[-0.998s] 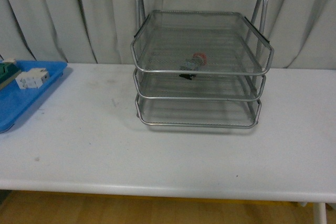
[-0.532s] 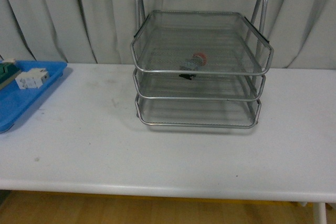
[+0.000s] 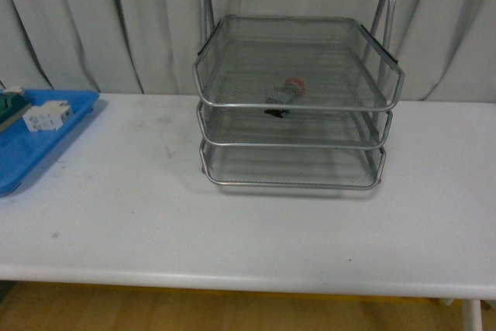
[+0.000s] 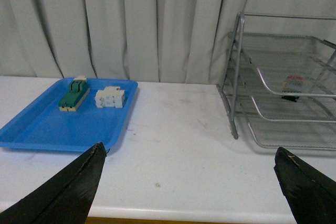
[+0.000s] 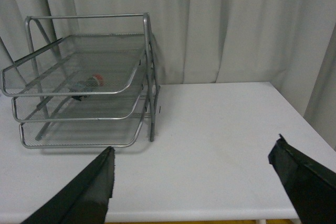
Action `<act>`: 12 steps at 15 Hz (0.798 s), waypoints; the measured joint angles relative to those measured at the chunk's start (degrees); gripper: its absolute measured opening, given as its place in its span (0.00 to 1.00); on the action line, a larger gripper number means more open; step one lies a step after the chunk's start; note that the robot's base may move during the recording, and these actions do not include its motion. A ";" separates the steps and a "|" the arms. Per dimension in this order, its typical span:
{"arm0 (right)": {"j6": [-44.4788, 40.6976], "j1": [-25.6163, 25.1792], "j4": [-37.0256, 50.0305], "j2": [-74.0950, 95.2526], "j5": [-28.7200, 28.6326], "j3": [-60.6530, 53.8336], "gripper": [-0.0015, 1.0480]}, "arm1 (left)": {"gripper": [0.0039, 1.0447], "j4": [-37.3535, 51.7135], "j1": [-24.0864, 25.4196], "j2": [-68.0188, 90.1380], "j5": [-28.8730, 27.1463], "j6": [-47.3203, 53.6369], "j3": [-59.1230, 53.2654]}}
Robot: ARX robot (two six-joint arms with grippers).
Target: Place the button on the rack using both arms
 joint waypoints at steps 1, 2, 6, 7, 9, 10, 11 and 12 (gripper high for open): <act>0.00 0.00 0.00 0.00 0.00 0.00 0.93 | 0.94 0.00 0.00 0.00 0.00 0.00 0.00; 0.02 0.00 0.00 0.00 0.00 0.00 0.93 | 0.94 0.00 0.00 0.00 0.00 0.00 0.00; 0.02 0.00 0.00 0.00 0.00 0.00 0.94 | 0.94 0.00 0.00 0.00 0.00 0.00 0.00; 0.02 0.00 0.00 0.00 0.00 0.00 0.94 | 0.94 0.00 0.00 0.00 0.00 0.00 0.00; 0.02 0.00 0.00 0.00 0.00 0.00 0.94 | 0.94 0.00 0.00 0.00 0.00 0.00 0.00; 0.02 0.00 0.00 0.00 0.00 0.00 0.94 | 0.94 0.00 0.00 0.00 0.00 0.00 0.00; 0.02 0.00 0.00 0.00 0.00 0.00 0.94 | 0.94 0.00 0.00 0.00 0.00 0.00 0.00; 0.02 0.00 0.00 0.00 0.00 0.00 0.94 | 0.94 0.00 0.00 0.00 0.00 0.00 0.00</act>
